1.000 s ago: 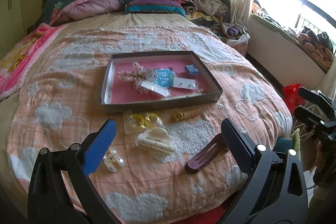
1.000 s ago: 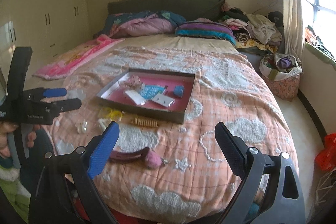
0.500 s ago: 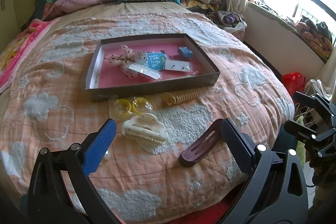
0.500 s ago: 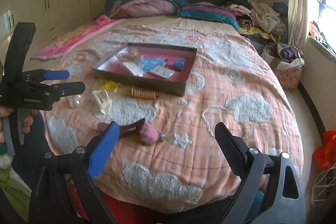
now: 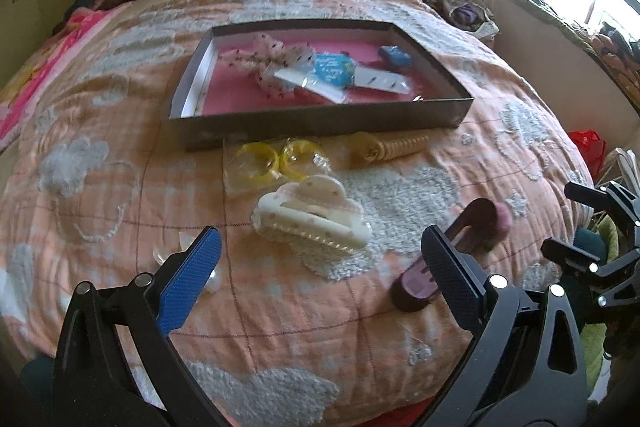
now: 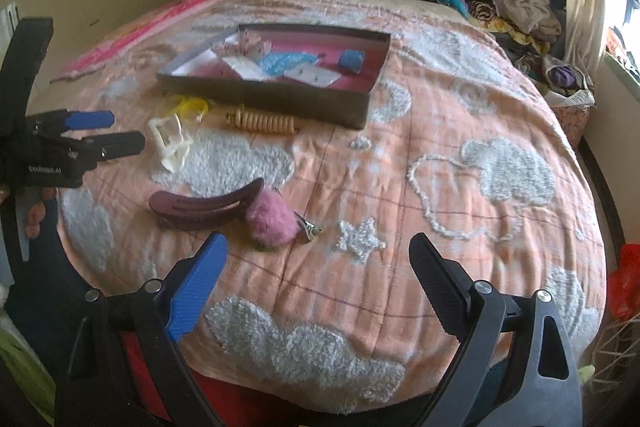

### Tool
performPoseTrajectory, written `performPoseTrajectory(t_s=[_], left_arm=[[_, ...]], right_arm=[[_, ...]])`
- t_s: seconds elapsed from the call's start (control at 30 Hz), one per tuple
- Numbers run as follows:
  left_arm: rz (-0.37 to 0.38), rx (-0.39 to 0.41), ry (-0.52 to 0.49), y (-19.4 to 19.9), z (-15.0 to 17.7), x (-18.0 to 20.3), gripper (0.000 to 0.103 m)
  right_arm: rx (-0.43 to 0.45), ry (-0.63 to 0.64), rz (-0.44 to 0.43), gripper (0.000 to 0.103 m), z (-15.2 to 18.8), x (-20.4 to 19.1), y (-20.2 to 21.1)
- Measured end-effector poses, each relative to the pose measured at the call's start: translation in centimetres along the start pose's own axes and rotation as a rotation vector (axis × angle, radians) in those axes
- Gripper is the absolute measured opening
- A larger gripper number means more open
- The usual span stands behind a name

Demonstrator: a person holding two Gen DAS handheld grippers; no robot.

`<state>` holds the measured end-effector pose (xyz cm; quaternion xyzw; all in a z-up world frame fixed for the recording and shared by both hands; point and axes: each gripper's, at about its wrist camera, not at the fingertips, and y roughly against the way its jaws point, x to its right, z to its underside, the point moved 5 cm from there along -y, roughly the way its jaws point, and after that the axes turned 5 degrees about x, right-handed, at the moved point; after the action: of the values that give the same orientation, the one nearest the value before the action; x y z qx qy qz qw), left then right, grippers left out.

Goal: Organize jewelry
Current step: 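Withdraw both tools from the tray toward the claw clip and maroon clip, then grasp the pink pompom keychain with the right gripper while the left grasps the white claw clip, then carry the claw clip and pompom keychain into the pink tray and release both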

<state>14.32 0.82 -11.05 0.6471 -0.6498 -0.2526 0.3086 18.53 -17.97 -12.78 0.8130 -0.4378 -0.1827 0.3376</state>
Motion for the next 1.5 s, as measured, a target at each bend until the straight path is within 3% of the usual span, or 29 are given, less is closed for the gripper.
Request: performPoseTrajectory(t_s=[0.37, 0.6, 0.7, 0.87, 0.97, 1.2, 1.23, 1.3, 1.33, 1.5], left_arm=[[-0.02, -0.062, 0.008, -2.4, 1.3, -0.8, 0.093], [-0.022, -0.076, 0.015, -3.4, 1.4, -0.9, 0.093], [-0.026, -0.074, 0.01, -3.8, 1.1, -0.7, 0.093], [-0.03, -0.087, 0.003, -4.6, 0.9, -0.2, 0.093], [-0.04, -0.1, 0.001, -5.4, 1.0, 0.0, 0.093], [-0.07, -0.094, -0.031, -6.6, 0.7, 0.9, 0.093], [-0.074, -0.09, -0.036, -6.6, 0.7, 1.0, 0.091], [-0.086, -0.075, -0.056, -6.5, 0.4, 1.4, 0.066], [-0.081, -0.068, -0.058, -6.4, 0.3, 1.5, 0.061], [-0.029, -0.061, -0.058, -5.7, 0.0, 2.1, 0.06]], right_arm=[[-0.068, 0.084, 0.005, 0.092, 0.9, -1.0, -4.2], [-0.056, 0.171, 0.013, 0.09, 0.5, -1.6, -6.3], [-0.043, 0.194, 0.0, 0.083, 0.1, -1.8, -6.9], [-0.024, 0.201, -0.057, 0.051, -0.2, -2.3, -7.1], [-0.016, 0.17, -0.078, 0.037, -0.2, -2.0, -6.9], [0.006, -0.001, -0.076, 0.032, -0.2, 1.3, -5.7], [0.012, -0.039, -0.075, 0.032, -0.2, 2.1, -5.3], [0.021, -0.098, -0.082, 0.032, -0.2, 3.4, -4.7], [0.025, -0.126, -0.081, 0.032, -0.1, 4.0, -4.4], [0.055, -0.238, -0.078, 0.032, -0.1, 6.7, -2.7]])
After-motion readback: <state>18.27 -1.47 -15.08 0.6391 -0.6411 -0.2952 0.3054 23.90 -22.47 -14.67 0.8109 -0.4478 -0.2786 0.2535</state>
